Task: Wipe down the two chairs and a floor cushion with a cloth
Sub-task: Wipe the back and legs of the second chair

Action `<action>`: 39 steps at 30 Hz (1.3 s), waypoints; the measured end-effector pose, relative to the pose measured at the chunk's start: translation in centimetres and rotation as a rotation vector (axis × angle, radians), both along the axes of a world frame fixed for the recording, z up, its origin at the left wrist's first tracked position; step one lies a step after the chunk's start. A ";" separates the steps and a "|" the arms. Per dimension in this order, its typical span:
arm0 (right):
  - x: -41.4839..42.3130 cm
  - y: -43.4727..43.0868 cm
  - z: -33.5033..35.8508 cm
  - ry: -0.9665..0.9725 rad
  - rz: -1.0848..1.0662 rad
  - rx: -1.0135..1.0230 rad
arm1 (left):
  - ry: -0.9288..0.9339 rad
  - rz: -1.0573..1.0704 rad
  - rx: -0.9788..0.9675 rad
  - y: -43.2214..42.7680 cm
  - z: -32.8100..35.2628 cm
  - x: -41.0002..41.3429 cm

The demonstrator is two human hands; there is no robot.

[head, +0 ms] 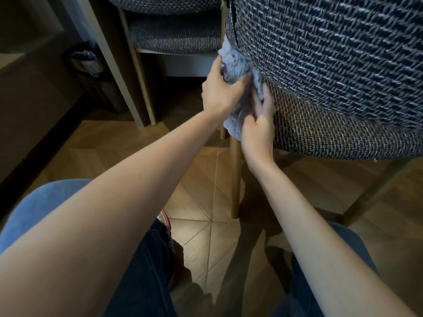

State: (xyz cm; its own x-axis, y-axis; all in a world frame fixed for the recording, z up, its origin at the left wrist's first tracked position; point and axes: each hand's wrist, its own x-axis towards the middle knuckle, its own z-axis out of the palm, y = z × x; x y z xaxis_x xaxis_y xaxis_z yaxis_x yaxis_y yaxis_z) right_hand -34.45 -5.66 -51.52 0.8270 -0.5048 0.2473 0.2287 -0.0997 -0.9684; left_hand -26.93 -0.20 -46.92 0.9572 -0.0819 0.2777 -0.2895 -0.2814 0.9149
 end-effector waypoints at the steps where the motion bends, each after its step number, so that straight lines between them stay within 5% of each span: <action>1: -0.1 -0.1 -0.2 0.014 0.028 -0.011 | -0.011 0.009 0.020 -0.1 -0.1 0.0; 18: -4.1 1.3 -6.6 0.145 0.152 -0.349 | 0.189 -0.134 0.298 2.6 -8.5 -1.0; 30: -3.9 -2.6 -14.5 0.590 0.278 -0.035 | 0.350 -0.271 0.124 1.5 -19.3 -3.9; 39: -4.5 -3.2 -21.2 0.861 0.310 0.009 | 0.597 -0.283 0.219 1.4 -26.4 -5.9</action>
